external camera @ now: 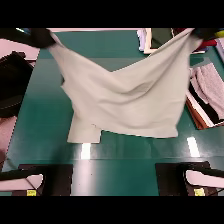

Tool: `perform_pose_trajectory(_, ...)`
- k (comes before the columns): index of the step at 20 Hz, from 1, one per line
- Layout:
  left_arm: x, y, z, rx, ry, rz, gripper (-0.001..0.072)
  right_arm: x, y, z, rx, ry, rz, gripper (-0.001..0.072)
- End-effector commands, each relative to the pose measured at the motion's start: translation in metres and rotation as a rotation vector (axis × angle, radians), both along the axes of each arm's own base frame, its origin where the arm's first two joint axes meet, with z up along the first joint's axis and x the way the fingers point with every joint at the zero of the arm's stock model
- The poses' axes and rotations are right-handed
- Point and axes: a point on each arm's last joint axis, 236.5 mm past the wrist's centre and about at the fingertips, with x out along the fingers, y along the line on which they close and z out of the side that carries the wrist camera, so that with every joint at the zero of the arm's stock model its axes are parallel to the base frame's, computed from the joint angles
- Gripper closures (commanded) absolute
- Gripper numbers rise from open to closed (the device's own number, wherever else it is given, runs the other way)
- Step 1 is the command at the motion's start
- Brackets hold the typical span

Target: Fold the shirts.

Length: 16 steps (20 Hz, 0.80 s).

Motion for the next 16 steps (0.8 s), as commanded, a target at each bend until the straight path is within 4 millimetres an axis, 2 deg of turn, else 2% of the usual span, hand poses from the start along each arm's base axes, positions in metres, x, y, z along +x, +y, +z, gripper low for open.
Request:
perform_pose_trajectory(1,0.042,-0.002,-0.127,0.041,0.266,0.020,0.0662,0.037,0.018,-0.121,-0.034,0.278,0.032,0.0689)
perform_pose_trajectory(2,0.046,-0.002,-0.150,0.043,0.317,0.027,0.0347,0.042,0.020,-0.144,-0.025,0.327,0.032,0.0615)
perform_pose_trajectory(3,0.048,0.002,-0.163,0.044,0.349,0.049,0.0126,0.046,0.016,-0.159,-0.023,0.355,0.024,0.0429)
perform_pose_trajectory(4,0.050,0.009,-0.167,0.044,0.357,0.068,0.0172,0.049,0.010,-0.169,-0.018,0.376,0.007,0.0363)
perform_pose_trajectory(5,0.052,0.019,-0.165,0.041,0.357,0.085,0.0172,0.049,0.003,-0.171,-0.007,0.390,-0.012,0.0363)
perform_pose_trajectory(8,0.035,0.062,-0.154,0.040,0.408,0.147,0.0172,0.029,-0.010,-0.159,0.116,0.453,-0.003,0.0365)
perform_pose_trajectory(11,0.013,0.085,-0.152,0.016,0.448,0.192,0.0171,0.002,-0.014,-0.143,0.276,0.469,0.008,0.0367)
perform_pose_trajectory(13,-0.006,0.089,-0.168,0.021,0.460,0.201,0.0171,-0.023,-0.015,-0.145,0.312,0.488,0.013,0.0367)
perform_pose_trajectory(16,-0.042,0.087,-0.221,0.013,0.547,0.221,0.0171,-0.059,-0.009,-0.155,0.316,0.518,0.009,0.0367)
